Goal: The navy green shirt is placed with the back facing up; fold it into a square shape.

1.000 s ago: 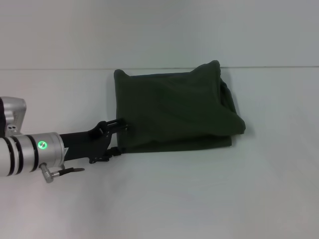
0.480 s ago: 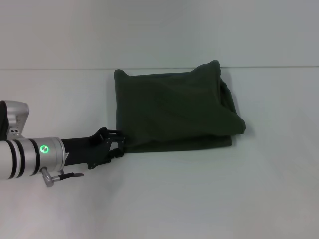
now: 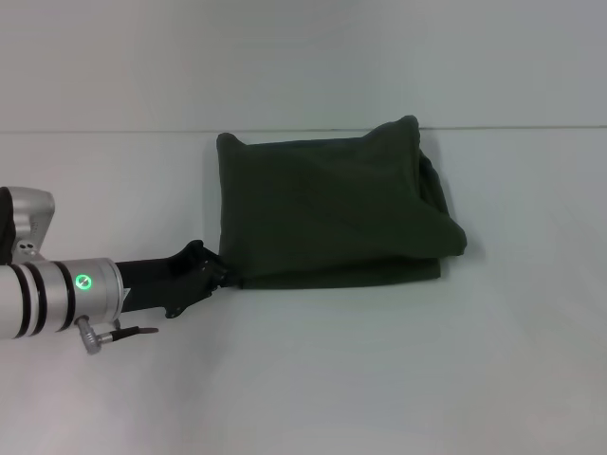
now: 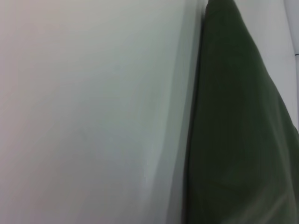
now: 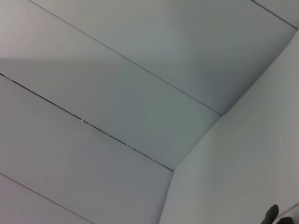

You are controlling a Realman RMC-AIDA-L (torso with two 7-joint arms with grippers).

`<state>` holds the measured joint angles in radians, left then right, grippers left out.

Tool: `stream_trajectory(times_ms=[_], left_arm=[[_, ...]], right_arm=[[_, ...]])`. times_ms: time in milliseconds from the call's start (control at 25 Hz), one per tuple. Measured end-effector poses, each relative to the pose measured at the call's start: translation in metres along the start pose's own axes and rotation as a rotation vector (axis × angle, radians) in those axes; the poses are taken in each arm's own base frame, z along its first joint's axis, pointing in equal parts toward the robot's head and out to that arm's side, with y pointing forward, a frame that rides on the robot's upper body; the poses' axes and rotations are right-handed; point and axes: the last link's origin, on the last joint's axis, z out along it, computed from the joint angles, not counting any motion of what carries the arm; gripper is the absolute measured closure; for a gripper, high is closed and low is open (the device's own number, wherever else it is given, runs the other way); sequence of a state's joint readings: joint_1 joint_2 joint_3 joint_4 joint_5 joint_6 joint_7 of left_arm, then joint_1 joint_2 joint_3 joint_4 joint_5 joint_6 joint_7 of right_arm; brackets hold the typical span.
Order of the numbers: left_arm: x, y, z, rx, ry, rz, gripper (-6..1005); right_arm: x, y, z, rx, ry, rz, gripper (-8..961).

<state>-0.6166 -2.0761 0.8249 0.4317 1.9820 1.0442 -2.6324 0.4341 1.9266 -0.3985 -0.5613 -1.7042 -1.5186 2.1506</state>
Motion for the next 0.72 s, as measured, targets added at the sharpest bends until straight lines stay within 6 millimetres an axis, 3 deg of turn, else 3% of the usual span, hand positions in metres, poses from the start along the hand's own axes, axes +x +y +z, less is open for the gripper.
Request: stream_trajectory(times_ms=[440, 720], left_arm=[[-0.011, 0.005, -0.015, -0.063, -0.125, 0.079, 975], [-0.001, -0.015, -0.044, -0.032, -0.077, 0.051, 969]], right_arm=[[0.002, -0.002, 0.001, 0.003, -0.001, 0.016, 10], [0.003, -0.002, 0.003, 0.002, 0.004, 0.022, 11]])
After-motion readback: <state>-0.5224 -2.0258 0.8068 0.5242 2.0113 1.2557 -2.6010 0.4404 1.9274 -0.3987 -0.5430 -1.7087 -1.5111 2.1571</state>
